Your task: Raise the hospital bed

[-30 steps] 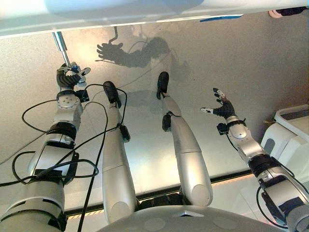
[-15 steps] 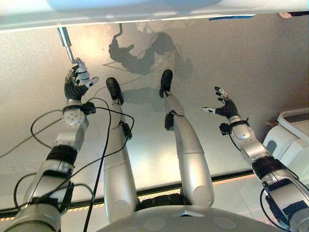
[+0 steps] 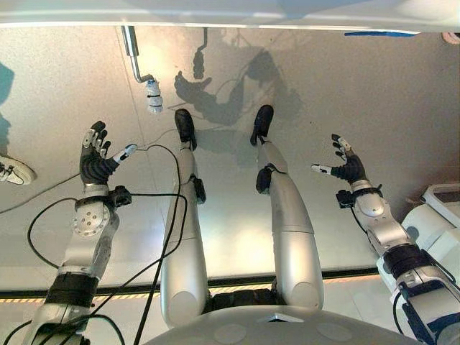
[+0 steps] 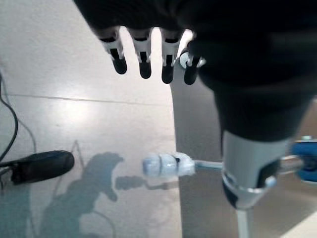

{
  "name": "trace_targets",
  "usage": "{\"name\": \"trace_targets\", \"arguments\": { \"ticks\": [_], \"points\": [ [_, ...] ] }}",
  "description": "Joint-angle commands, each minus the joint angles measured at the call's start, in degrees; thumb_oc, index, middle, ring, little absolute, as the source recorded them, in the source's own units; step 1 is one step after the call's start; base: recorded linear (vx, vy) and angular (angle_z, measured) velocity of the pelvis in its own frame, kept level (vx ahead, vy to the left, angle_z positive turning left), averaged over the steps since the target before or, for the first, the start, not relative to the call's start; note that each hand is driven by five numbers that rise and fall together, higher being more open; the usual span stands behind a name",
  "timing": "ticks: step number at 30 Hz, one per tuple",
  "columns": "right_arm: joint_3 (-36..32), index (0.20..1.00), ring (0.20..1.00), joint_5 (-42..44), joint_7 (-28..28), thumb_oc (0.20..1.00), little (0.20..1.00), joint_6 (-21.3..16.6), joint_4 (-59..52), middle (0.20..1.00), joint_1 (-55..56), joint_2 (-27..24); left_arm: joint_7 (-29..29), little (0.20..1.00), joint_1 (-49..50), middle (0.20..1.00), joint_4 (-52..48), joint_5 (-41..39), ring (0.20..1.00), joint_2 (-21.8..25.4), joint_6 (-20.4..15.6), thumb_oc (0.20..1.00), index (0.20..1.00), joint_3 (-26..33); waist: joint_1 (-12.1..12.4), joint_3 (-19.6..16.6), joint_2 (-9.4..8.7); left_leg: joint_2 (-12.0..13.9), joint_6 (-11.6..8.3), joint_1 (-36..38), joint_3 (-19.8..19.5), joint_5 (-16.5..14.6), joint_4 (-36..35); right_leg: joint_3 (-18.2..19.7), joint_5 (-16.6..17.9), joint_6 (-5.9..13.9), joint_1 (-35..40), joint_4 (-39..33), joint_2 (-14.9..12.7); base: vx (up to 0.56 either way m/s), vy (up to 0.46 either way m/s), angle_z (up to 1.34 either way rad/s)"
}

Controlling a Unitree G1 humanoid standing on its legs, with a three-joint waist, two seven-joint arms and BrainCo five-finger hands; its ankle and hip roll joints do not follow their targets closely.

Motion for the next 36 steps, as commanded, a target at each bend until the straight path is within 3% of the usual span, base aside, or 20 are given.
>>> {"name": "trace_targets", "arguments": {
  "ticks": [1, 17, 25, 36],
  "points": [
    [-1.1, 1.000, 1.000, -1.6, 0.5, 1.000, 1.000, -1.4, -1.5, 1.000, 6.2, -2.6, -1.0, 1.000, 4.8, 1.000, -4.1, 2.7, 1.000, 0.8, -1.0, 1.000, 1.000, 1.8, -1.1, -0.5, 2.56, -1.7, 0.43, -1.0, -0.6, -1.7, 2.1, 0.4, 1.4, 7.31, 2.7, -3.5, 1.2, 0.02, -0.012, 0.03],
    [-1.1, 1.000, 1.000, -2.0, 1.2, 1.000, 1.000, -1.3, -2.1, 1.000, 6.8, -2.9, -1.2, 1.000, 2.7, 1.000, -0.6, 3.4, 1.000, 2.2, 0.1, 1.000, 1.000, 1.4, -1.3, -0.5, 2.68, -1.7, 0.79, -0.8, -0.3, -2.4, 3.1, 0.8, 1.2, 7.16, 2.5, -2.7, 0.9, 0.00, 0.000, 0.00],
    [-0.2, 1.000, 1.000, -1.8, 1.9, 1.000, 1.000, -1.0, -1.5, 1.000, 5.4, -3.4, -2.1, 1.000, -2.9, 1.000, 4.5, 3.4, 1.000, 4.1, 1.1, 1.000, 1.000, -1.0, -1.8, -0.5, 2.35, -1.6, 0.78, -0.7, 0.1, -2.6, 3.4, 1.0, 1.4, 7.10, 2.5, -2.6, 0.9, 0.00, 0.000, 0.00],
    [2.0, 1.000, 1.000, -0.9, 2.5, 1.000, 1.000, -0.2, -0.5, 1.000, 2.1, -4.3, -0.8, 1.000, -21.5, 1.000, 16.1, 1.4, 1.000, 9.0, 2.4, 1.000, 1.000, -5.9, -3.9, -0.5, 0.58, -1.2, 0.55, -0.9, 0.5, -2.6, 3.6, 1.3, 1.9, 7.11, 2.4, -3.0, 1.1, 0.00, 0.000, 0.00]
  ]
}}
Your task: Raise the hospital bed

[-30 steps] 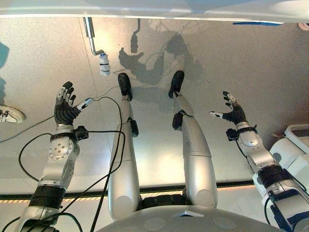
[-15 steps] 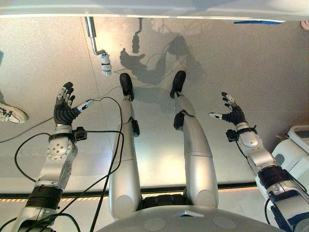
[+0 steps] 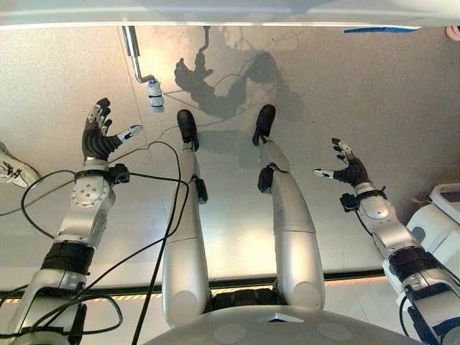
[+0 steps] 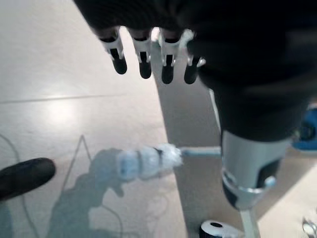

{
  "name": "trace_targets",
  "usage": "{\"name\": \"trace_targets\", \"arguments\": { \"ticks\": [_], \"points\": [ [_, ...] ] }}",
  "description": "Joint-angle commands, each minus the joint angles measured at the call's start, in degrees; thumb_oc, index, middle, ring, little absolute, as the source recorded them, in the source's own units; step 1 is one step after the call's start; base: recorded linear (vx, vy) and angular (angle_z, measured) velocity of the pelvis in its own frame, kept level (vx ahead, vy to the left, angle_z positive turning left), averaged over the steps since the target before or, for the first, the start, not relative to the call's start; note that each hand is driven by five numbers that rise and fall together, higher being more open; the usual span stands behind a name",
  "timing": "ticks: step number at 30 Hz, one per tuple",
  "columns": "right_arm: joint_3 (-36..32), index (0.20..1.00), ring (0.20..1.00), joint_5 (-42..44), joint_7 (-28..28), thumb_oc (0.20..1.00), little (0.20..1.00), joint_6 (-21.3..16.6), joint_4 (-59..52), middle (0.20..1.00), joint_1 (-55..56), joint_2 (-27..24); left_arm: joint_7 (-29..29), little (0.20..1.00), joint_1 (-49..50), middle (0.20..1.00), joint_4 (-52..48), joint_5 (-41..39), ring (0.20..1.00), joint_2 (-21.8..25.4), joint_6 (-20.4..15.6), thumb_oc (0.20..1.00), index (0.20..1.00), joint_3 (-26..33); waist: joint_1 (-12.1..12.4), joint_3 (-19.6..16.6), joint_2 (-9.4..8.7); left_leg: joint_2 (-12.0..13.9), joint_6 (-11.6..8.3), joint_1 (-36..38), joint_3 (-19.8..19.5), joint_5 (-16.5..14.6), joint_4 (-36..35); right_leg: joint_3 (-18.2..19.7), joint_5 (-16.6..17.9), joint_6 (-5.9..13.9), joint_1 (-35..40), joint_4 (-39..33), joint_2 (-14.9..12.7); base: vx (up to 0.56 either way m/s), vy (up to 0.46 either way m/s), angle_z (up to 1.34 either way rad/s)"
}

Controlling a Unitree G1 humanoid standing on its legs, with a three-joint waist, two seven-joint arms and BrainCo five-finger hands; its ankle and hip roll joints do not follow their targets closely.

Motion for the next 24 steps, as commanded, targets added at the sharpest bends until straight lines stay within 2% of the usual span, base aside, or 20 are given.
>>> {"name": "trace_targets", "arguments": {
  "ticks": [1, 4, 13, 24],
  "points": [
    [1.8, 1.000, 1.000, 0.1, 0.3, 1.000, 1.000, -0.3, -0.6, 1.000, 1.6, -2.1, 0.8, 1.000, -0.7, 1.000, 1.1, -0.8, 1.000, 2.5, -0.6, 1.000, 1.000, 0.9, -2.7, -0.7, -0.29, -1.1, 0.50, -1.2, 0.4, -2.8, 3.5, 0.8, 1.7, 7.49, 2.6, -3.7, 1.1, 0.00, 0.000, 0.00],
    [2.9, 1.000, 1.000, 0.2, 0.4, 1.000, 1.000, 0.1, 0.1, 1.000, 0.7, -1.8, 0.8, 1.000, -6.7, 1.000, 5.2, -1.9, 1.000, 2.8, 0.1, 1.000, 1.000, -2.1, -3.4, -0.7, -0.83, -1.0, 0.41, -1.7, 0.2, -2.6, 3.5, 0.6, 1.8, 7.53, 2.2, -3.6, 1.1, 0.00, -0.006, -0.02],
    [5.1, 1.000, 1.000, 1.1, 0.5, 1.000, 1.000, 0.4, 1.2, 1.000, -2.1, -1.3, 1.0, 1.000, -16.3, 1.000, 15.1, -0.8, 1.000, 2.0, 2.2, 1.000, 1.000, -7.7, -4.5, -0.7, -1.95, -0.6, 0.46, -1.9, 0.4, -2.7, 3.8, 0.8, 2.0, 7.57, 1.9, -3.4, 1.2, 0.00, 0.000, 0.00],
    [6.8, 1.000, 1.000, 1.5, 0.5, 1.000, 1.000, 0.7, 2.3, 1.000, -4.0, -0.9, 0.4, 1.000, -20.8, 1.000, 22.8, -1.0, 1.000, -1.2, 3.6, 1.000, 1.000, -10.9, -5.3, -0.7, -2.81, -0.4, 0.60, -2.5, 0.6, -2.8, 4.2, 1.0, 2.1, 7.62, 1.5, -3.2, 1.3, 0.00, 0.000, 0.00]
  ]
}}
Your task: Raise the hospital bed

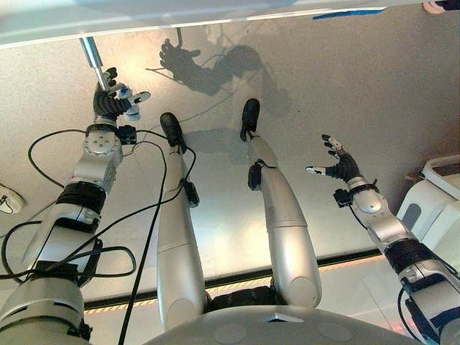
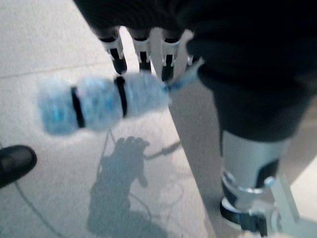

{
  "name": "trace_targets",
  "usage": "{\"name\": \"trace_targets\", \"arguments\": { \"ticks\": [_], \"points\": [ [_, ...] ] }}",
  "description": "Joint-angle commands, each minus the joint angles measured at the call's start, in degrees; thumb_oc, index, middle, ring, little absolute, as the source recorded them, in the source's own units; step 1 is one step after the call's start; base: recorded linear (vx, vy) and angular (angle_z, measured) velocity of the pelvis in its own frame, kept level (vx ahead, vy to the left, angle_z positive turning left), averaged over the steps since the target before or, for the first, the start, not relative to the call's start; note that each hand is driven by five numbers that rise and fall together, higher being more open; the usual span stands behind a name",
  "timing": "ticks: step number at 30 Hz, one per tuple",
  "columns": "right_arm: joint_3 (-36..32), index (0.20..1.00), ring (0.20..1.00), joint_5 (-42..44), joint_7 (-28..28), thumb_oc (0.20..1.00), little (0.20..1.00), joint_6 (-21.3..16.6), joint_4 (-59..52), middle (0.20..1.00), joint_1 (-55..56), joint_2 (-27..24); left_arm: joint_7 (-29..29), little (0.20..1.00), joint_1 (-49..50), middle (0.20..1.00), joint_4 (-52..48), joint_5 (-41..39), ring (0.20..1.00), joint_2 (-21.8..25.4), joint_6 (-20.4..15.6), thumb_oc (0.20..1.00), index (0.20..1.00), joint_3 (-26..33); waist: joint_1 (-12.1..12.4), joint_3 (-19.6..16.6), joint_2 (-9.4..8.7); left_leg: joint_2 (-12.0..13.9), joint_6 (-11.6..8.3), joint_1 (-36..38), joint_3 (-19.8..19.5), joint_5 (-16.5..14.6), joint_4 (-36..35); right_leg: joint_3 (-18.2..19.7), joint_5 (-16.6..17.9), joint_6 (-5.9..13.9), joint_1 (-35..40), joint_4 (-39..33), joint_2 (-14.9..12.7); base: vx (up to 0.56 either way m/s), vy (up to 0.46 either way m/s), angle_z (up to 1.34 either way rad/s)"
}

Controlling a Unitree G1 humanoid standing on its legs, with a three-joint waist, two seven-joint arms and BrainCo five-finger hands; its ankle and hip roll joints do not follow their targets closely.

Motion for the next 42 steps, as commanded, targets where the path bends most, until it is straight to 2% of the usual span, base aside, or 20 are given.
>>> {"name": "trace_targets", "arguments": {
  "ticks": [1, 18, 42],
  "points": [
    [1.9, 1.000, 1.000, 1.2, 0.1, 1.000, 1.000, 0.6, 1.1, 1.000, -0.6, -1.0, 0.1, 1.000, -0.2, 1.000, 1.1, -0.3, 1.000, 0.9, 0.2, 1.000, 1.000, 0.0, 0.4, -0.7, -2.59, -1.2, 0.79, -1.5, 0.4, -2.6, 4.2, 0.9, 1.4, 8.12, 2.2, -2.1, 0.3, 0.00, 0.000, 0.00],
    [3.1, 1.000, 1.000, 1.8, 0.1, 1.000, 1.000, 1.2, 1.1, 1.000, -1.8, -1.5, -1.9, 1.000, -1.1, 1.000, 4.8, -1.1, 1.000, -1.3, 1.6, 1.000, 1.000, -2.5, -0.1, -0.7, -3.10, -1.1, 0.87, -1.9, 0.5, -2.6, 4.4, 1.1, 1.8, 8.09, 1.9, -2.4, 0.6, 0.00, 0.000, -0.01],
    [3.9, 1.000, 1.000, 2.1, 0.7, 1.000, 1.000, 1.5, 1.0, 1.000, -1.6, -1.6, -2.4, 1.000, -0.1, 1.000, 6.2, -3.9, 1.000, -2.6, 2.0, 1.000, 1.000, -1.6, 0.0, -0.7, -3.27, -1.2, 0.72, -2.0, 0.5, -2.4, 4.2, 0.9, 2.0, 8.06, 1.7, -2.6, 0.6, 0.00, 0.000, 0.00]
  ]
}}
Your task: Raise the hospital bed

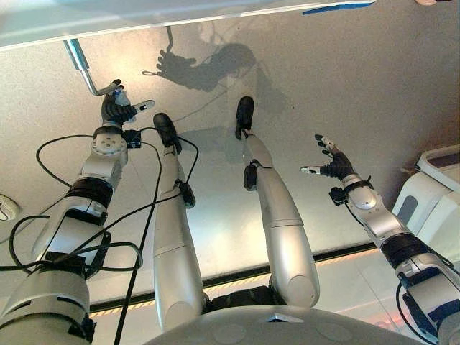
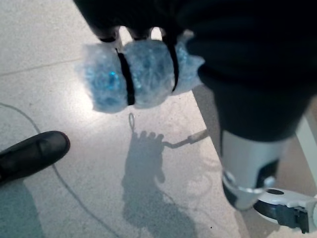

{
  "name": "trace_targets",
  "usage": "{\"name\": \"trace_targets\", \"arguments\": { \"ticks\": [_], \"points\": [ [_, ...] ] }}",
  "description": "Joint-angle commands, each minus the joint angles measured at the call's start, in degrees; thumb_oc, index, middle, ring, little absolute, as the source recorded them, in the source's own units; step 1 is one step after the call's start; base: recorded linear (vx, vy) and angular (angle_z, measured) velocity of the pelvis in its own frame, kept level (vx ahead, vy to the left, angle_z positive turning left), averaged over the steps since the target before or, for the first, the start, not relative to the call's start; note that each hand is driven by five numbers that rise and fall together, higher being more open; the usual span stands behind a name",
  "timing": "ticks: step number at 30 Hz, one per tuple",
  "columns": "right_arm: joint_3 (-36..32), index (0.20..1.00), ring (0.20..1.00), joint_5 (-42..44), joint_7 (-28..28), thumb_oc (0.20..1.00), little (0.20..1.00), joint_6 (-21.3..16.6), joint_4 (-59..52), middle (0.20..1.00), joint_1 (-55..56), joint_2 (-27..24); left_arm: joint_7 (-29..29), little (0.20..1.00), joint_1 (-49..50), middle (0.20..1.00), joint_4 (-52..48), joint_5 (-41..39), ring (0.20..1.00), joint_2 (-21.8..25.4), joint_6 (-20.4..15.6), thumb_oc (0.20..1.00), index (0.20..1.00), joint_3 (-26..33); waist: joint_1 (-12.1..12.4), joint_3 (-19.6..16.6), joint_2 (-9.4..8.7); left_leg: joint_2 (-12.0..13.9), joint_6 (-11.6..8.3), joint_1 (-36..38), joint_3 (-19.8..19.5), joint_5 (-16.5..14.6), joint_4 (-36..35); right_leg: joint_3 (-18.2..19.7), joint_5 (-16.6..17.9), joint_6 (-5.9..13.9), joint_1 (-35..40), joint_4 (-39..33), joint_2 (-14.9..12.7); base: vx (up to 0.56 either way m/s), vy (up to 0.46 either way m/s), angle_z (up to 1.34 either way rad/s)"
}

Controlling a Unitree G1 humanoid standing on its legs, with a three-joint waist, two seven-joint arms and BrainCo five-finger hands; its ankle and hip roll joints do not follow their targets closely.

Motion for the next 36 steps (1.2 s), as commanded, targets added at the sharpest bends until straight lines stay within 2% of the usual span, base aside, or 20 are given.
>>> {"name": "trace_targets", "arguments": {
  "ticks": [1, 24, 25, 26, 27, 36],
  "points": [
    [1.6, 1.000, 1.000, 2.0, -0.1, 1.000, 1.000, 1.0, -0.3, 1.000, 0.8, -1.6, -1.1, 1.000, 1.9, 1.000, 0.2, -2.8, 1.000, -1.5, 0.0, 1.000, 1.000, 0.4, 1.3, -0.5, -2.49, -1.7, 0.75, -1.4, -0.4, -2.4, 4.2, 0.4, 0.6, 8.08, 1.8, -0.4, -0.2, 0.00, 0.000, 0.00],
    [2.4, 1.000, 1.000, 2.4, 0.5, 1.000, 1.000, 1.1, 0.4, 1.000, 0.6, -2.3, -2.1, 1.000, 1.1, 1.000, 3.6, -2.3, 1.000, -0.9, 0.6, 1.000, 1.000, 0.4, 1.1, -0.5, -2.97, -1.7, 0.63, -1.5, -0.5, -2.2, 4.4, 0.4, 0.9, 8.08, 1.9, -0.5, -0.1, 0.00, 0.000, 0.00],
    [2.5, 1.000, 1.000, 2.3, 0.5, 1.000, 1.000, 1.1, 0.5, 1.000, 0.6, -2.3, -2.1, 0.523, 0.9, 0.523, 3.6, -2.0, 0.523, -0.7, 0.6, 0.523, 0.523, 0.3, 1.1, -0.5, -2.96, -1.7, 0.64, -1.6, -0.5, -2.2, 4.5, 0.5, 0.8, 8.03, 1.8, -0.2, -0.1, 0.00, 0.000, 0.00],
    [2.5, 1.000, 1.000, 2.3, 0.5, 1.000, 1.000, 1.1, 0.5, 1.000, 0.6, -2.3, -2.1, 0.385, 0.9, 0.385, 3.6, -2.0, 0.385, -0.7, 0.6, 0.385, 0.385, 0.3, 1.1, -0.5, -2.96, -1.7, 0.64, -1.6, -0.5, -2.2, 4.5, 0.5, 0.8, 8.03, 1.8, -0.2, -0.1, 0.00, 0.000, 0.00],
    [2.5, 1.000, 1.000, 2.3, 0.6, 1.000, 1.000, 1.1, 0.6, 1.000, 0.5, -2.3, -2.4, 0.200, 0.9, 0.200, 3.6, -2.0, 0.200, -0.6, 0.6, 0.200, 0.200, 0.1, 1.1, -0.5, -2.95, -1.7, 0.63, -1.6, -0.6, -2.2, 4.4, 0.5, 0.9, 8.02, 1.8, -0.3, -0.1, 0.00, 0.000, 0.00],
    [3.0, 1.000, 1.000, 2.2, 0.9, 1.000, 1.000, 0.9, 0.3, 1.000, 0.6, -2.5, -2.9, 0.200, 1.2, 0.200, 3.3, -1.9, 0.200, -0.2, 0.5, 0.200, 0.200, 0.1, 1.3, -0.5, -2.88, -1.7, 0.35, -1.5, -0.6, -1.7, 4.0, 0.5, 1.1, 8.04, 2.0, -0.8, -0.1, 0.00, 0.000, 0.00]
  ]
}}
